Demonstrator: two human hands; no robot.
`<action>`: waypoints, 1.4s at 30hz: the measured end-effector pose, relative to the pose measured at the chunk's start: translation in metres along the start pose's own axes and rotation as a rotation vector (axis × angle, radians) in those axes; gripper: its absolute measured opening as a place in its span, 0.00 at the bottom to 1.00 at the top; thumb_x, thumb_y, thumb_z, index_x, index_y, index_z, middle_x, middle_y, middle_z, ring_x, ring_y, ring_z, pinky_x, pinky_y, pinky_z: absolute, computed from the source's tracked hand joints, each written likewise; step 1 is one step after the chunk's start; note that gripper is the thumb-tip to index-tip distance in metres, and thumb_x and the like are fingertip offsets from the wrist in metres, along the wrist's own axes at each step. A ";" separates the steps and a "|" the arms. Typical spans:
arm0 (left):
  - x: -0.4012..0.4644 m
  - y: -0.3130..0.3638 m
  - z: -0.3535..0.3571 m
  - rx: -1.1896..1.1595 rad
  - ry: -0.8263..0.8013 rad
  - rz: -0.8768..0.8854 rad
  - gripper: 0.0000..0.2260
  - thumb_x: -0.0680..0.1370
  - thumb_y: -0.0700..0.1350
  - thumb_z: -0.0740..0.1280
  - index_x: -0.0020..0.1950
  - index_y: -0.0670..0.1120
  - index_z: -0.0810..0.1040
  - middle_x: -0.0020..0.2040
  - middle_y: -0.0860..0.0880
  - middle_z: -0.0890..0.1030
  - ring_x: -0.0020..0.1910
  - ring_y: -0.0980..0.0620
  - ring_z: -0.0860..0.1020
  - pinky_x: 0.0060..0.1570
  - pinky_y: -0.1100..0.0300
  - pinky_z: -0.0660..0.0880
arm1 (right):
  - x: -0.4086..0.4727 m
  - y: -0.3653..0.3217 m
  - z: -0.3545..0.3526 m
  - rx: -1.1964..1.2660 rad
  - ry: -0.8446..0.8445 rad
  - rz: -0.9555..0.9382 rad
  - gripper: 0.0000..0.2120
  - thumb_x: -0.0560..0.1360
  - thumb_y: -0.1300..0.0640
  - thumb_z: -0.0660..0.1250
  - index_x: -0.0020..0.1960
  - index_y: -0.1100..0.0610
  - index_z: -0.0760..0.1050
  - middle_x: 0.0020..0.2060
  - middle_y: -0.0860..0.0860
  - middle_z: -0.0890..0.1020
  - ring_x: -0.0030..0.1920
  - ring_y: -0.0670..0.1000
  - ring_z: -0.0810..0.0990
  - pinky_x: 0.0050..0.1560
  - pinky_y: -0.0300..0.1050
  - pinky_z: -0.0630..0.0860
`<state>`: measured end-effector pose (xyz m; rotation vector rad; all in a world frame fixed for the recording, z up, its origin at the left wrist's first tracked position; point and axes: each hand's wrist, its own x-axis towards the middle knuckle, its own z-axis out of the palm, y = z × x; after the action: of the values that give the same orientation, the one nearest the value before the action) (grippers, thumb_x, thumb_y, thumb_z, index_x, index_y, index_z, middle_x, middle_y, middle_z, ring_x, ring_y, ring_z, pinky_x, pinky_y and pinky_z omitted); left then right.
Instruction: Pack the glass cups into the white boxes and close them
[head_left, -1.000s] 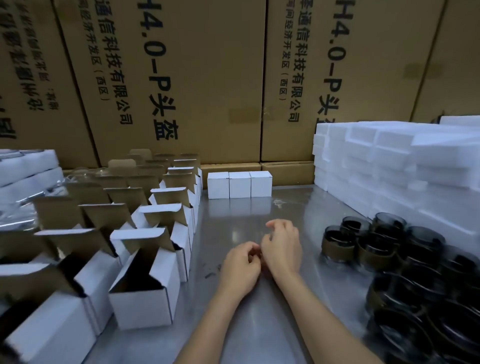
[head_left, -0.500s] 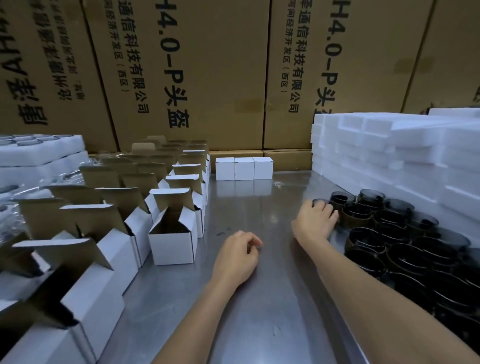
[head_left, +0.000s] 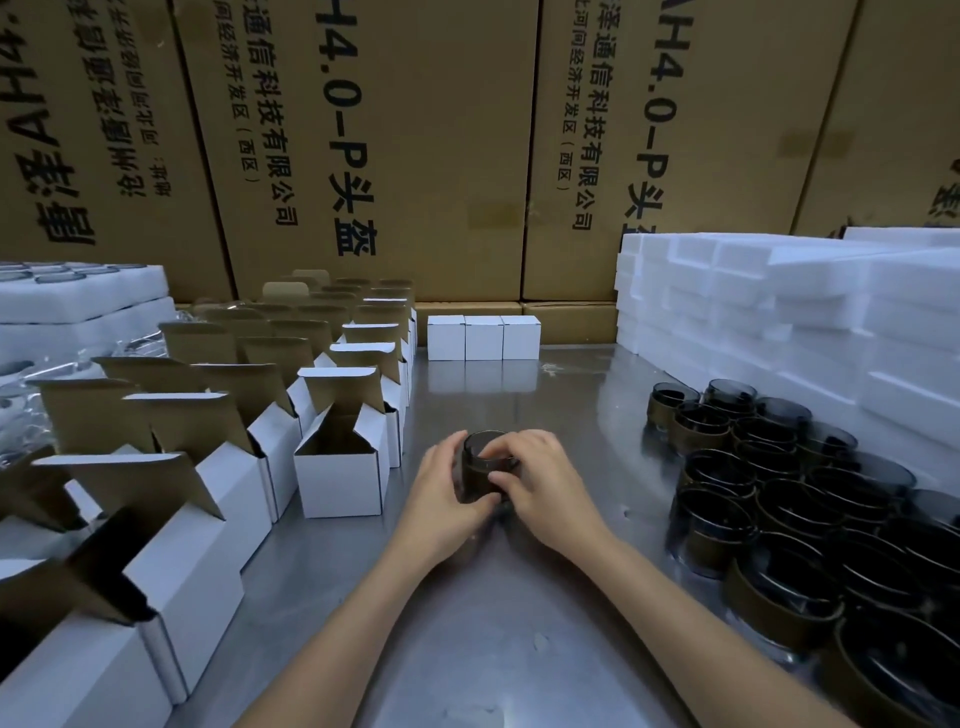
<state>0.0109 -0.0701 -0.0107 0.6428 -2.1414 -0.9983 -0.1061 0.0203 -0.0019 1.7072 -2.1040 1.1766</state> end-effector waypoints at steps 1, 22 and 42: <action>0.000 0.000 -0.001 0.006 -0.036 -0.003 0.34 0.71 0.43 0.75 0.73 0.47 0.64 0.67 0.51 0.67 0.66 0.55 0.68 0.61 0.66 0.64 | -0.001 0.000 0.000 0.008 0.006 -0.015 0.09 0.75 0.61 0.68 0.53 0.52 0.77 0.49 0.42 0.77 0.60 0.45 0.69 0.58 0.39 0.69; -0.001 -0.003 -0.008 -0.097 -0.090 0.030 0.28 0.68 0.42 0.78 0.64 0.50 0.72 0.57 0.55 0.79 0.58 0.56 0.77 0.57 0.67 0.73 | -0.007 0.000 -0.013 0.531 -0.186 0.340 0.25 0.69 0.65 0.75 0.62 0.52 0.70 0.57 0.48 0.76 0.57 0.47 0.76 0.49 0.23 0.70; -0.002 -0.005 -0.007 0.072 -0.033 0.204 0.35 0.71 0.33 0.71 0.71 0.56 0.62 0.64 0.58 0.73 0.62 0.59 0.72 0.60 0.66 0.70 | -0.009 0.000 -0.006 0.455 -0.006 0.234 0.28 0.65 0.63 0.78 0.57 0.47 0.67 0.55 0.38 0.76 0.58 0.36 0.74 0.58 0.41 0.73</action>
<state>0.0185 -0.0750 -0.0117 0.4332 -2.2283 -0.8303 -0.1049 0.0313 -0.0033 1.6538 -2.2086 1.8386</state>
